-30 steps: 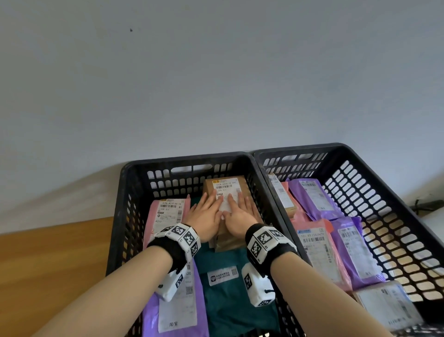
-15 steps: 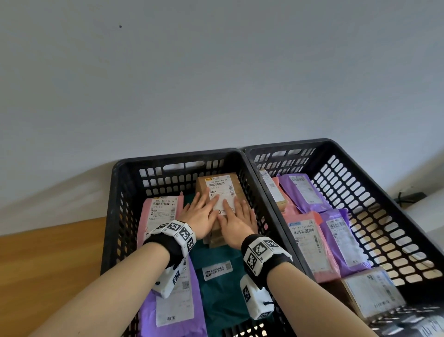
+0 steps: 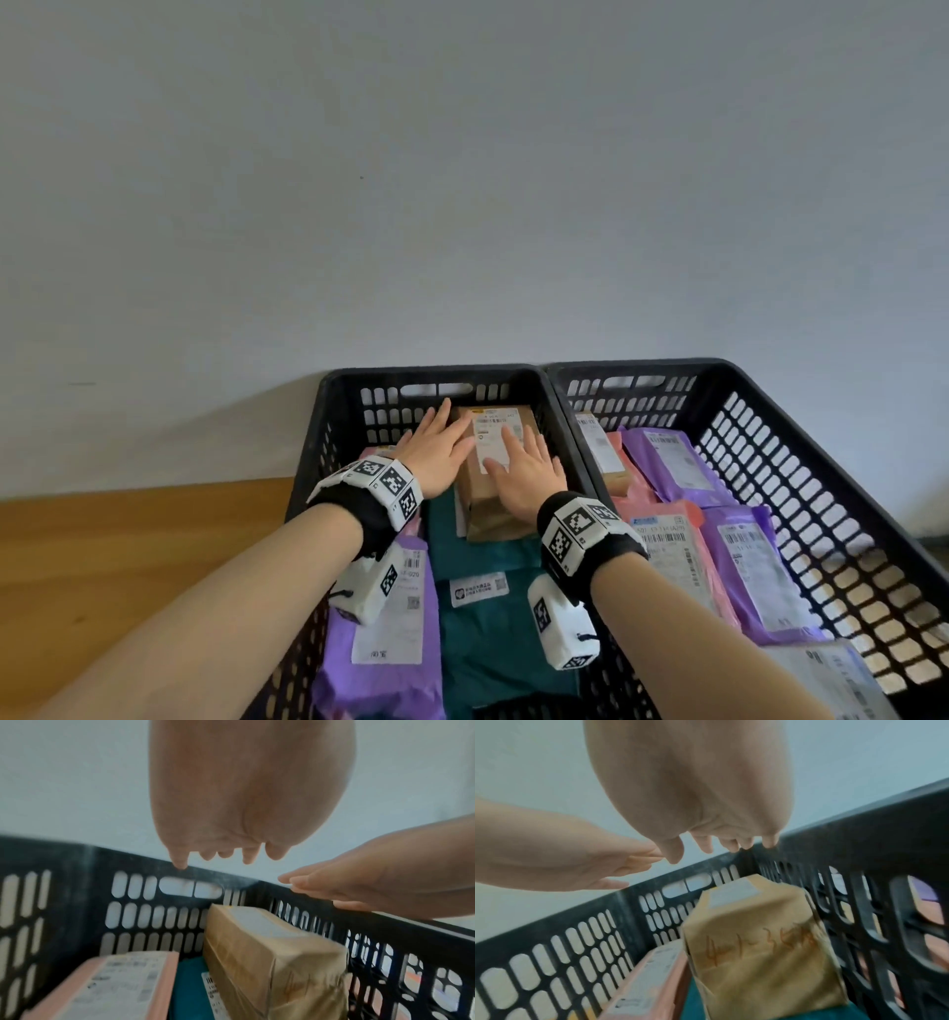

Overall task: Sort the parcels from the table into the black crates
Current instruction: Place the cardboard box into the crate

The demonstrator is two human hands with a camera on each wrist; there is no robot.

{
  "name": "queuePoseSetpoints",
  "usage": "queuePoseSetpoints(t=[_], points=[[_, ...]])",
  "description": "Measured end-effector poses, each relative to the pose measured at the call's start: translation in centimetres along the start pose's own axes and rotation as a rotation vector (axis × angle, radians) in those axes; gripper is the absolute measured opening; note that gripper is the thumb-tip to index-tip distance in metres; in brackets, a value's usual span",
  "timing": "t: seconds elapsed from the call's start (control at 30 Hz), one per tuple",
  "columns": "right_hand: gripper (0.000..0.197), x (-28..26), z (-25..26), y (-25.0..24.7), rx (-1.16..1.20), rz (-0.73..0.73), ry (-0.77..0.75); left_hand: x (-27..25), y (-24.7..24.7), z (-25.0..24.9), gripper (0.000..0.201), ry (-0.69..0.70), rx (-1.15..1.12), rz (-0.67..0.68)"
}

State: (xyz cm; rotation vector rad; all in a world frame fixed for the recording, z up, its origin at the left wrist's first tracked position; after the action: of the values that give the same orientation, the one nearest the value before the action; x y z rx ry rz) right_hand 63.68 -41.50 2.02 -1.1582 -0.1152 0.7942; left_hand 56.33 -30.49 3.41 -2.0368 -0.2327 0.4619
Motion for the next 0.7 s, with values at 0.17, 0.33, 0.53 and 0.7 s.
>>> queuePoseSetpoints(t=[0.17, 0.33, 0.53, 0.7], points=[[0.063, -2.7, 4.0, -1.4, 0.08, -0.002, -0.169, -6.8, -4.0, -0.7, 0.052, -0.092, -0.082, -0.097], [0.065, -6.6, 9.8, -0.9, 0.138, 0.078, -0.369, -15.1, -7.6, 0.1, 0.05, -0.211, -0.074, -0.236], [0.064, -12.2, 17.4, 0.4, 0.157, 0.167, -0.577, -24.6, -9.3, 5.0, 0.052, -0.355, -0.093, -0.342], [0.065, -17.1, 24.5, 5.5, 0.148, 0.216, -0.692, -33.2, -8.6, 10.6, 0.049, -0.498, -0.17, -0.401]])
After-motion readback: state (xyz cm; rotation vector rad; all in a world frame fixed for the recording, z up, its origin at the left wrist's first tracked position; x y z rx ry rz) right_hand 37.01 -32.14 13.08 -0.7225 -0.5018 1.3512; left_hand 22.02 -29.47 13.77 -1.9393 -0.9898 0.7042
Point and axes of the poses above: each hand's wrist, its own x-axis towards the middle knuckle, its own y-axis out of the palm, z = x × y, the point moved 6 cm from there along x, towards the middle knuckle, and after that the axes turned 4 degrees about y, right-handed, at the moved point
